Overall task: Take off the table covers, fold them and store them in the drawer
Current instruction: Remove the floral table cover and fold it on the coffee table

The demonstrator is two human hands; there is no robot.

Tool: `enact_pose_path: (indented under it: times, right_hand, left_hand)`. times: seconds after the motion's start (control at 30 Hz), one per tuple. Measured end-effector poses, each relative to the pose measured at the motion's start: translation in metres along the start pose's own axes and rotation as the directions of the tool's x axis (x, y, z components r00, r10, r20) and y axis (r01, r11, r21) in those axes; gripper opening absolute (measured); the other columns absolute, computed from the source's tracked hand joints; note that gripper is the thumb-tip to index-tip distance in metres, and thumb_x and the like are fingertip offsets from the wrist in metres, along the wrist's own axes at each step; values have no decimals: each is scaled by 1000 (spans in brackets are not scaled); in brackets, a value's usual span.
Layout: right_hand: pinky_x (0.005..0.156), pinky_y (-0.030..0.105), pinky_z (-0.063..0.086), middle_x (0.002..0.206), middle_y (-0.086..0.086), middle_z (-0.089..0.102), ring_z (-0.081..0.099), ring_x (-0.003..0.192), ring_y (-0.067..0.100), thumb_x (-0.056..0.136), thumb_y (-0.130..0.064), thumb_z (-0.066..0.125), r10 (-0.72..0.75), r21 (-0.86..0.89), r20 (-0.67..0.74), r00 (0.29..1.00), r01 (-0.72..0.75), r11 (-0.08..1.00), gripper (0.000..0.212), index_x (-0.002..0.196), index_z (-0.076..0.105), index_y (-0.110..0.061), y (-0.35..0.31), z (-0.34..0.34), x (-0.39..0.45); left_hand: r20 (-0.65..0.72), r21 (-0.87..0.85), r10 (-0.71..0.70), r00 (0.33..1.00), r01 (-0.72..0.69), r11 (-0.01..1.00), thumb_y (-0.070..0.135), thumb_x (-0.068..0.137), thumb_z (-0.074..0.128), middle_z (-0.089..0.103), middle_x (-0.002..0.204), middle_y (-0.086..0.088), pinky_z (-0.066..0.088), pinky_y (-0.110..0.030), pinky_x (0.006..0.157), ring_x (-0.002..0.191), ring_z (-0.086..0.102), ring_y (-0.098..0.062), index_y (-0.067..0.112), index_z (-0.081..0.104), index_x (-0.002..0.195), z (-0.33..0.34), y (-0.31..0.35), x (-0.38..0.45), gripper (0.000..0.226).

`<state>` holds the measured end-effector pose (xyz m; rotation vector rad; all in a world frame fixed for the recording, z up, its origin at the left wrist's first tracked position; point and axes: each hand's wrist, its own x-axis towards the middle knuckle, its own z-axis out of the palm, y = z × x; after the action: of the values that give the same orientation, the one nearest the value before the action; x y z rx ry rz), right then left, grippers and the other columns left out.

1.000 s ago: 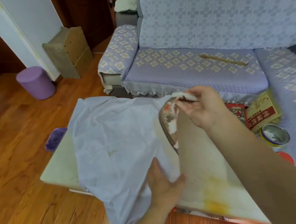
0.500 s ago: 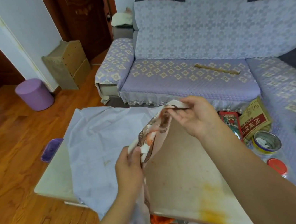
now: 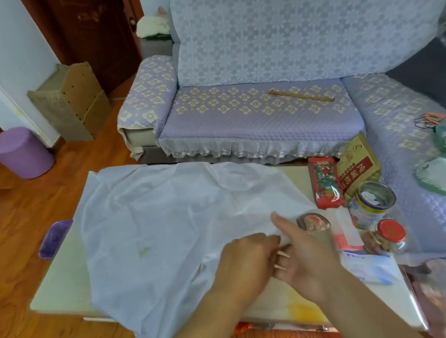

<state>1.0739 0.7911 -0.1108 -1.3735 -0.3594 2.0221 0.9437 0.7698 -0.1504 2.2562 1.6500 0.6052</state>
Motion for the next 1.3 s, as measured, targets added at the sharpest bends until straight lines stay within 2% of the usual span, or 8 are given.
enact_pose_path:
  times: [0.2, 0.4, 0.57, 0.67, 0.73, 0.83, 0.97, 1.3]
  right_hand:
    - [59, 41, 59, 100, 18, 65, 64, 85, 31, 83, 9, 56, -23, 49, -415, 910, 48, 998, 46, 126, 57, -5, 22, -45, 62]
    - [111, 56, 37, 154, 10, 34, 37, 137, 37, 88, -54, 55, -528, -712, -427, 734, 88, 697, 73, 150, 38, -20, 17, -92, 66]
    - [76, 52, 59, 139, 3, 52, 59, 115, 32, 53, -64, 87, -101, -369, -372, 923, -47, 928, 105, 141, 43, -27, 22, -111, 71]
    - [63, 44, 63, 121, 19, 66, 67, 100, 34, 77, -21, 84, 61, -72, -384, 921, -95, 993, 47, 117, 61, -8, 49, -112, 70]
    - [66, 34, 62, 120, 22, 62, 63, 100, 29, 86, -11, 76, 162, 127, -433, 887, -119, 985, 21, 101, 62, -5, 71, -126, 70]
    - [85, 31, 60, 121, 12, 61, 63, 105, 24, 58, -45, 94, 250, 524, -266, 931, -78, 848, 61, 100, 62, -15, 84, -144, 75]
    - [66, 39, 61, 110, 17, 66, 66, 93, 27, 94, -8, 66, 172, 457, -386, 906, 26, 889, 13, 106, 62, -4, 60, -120, 43]
    - [65, 56, 61, 83, 20, 73, 73, 75, 36, 95, -24, 61, -609, -462, -201, 767, 474, 750, 22, 79, 68, -11, -47, 7, -7]
  left_hand:
    - [204, 213, 100, 974, -144, 966, 12, 68, 75, 53, 62, 4, 28, -25, 47, 47, 56, -24, 35, 68, 113, 39, 10, -15, 51]
    - [352, -25, -107, 930, 124, 992, 14, 102, 42, 65, 102, -6, 44, -37, 75, 87, 58, -27, 57, 8, 155, 39, -3, -40, 76]
    - [446, 236, 22, 895, -142, 961, 9, 97, 46, 59, 98, -7, 38, -38, 65, 82, 64, -34, 51, 11, 157, 42, 9, -40, 81]
    - [548, 288, 70, 834, -267, 920, 32, 85, 71, 62, 77, 1, 37, -28, 50, 57, 65, -23, 43, 30, 154, 60, 9, -45, 81]
    - [552, 287, 50, 832, -246, 926, 39, 72, 82, 62, 71, 4, 42, -24, 47, 50, 62, -19, 38, 34, 151, 66, 7, -45, 93]
    - [370, 224, -89, 925, 4, 975, 23, 87, 69, 65, 100, -5, 54, -41, 70, 81, 68, -33, 33, 16, 155, 53, 7, -45, 87]
    - [247, 133, -242, 938, 214, 968, 5, 91, 45, 65, 112, -4, 49, -43, 79, 96, 65, -34, 30, 28, 150, 53, 7, -48, 66]
    - [-69, -233, -531, 845, 504, 832, 26, 97, 57, 63, 85, 11, 35, -19, 60, 77, 58, -11, 33, 51, 115, 55, 13, -59, 20]
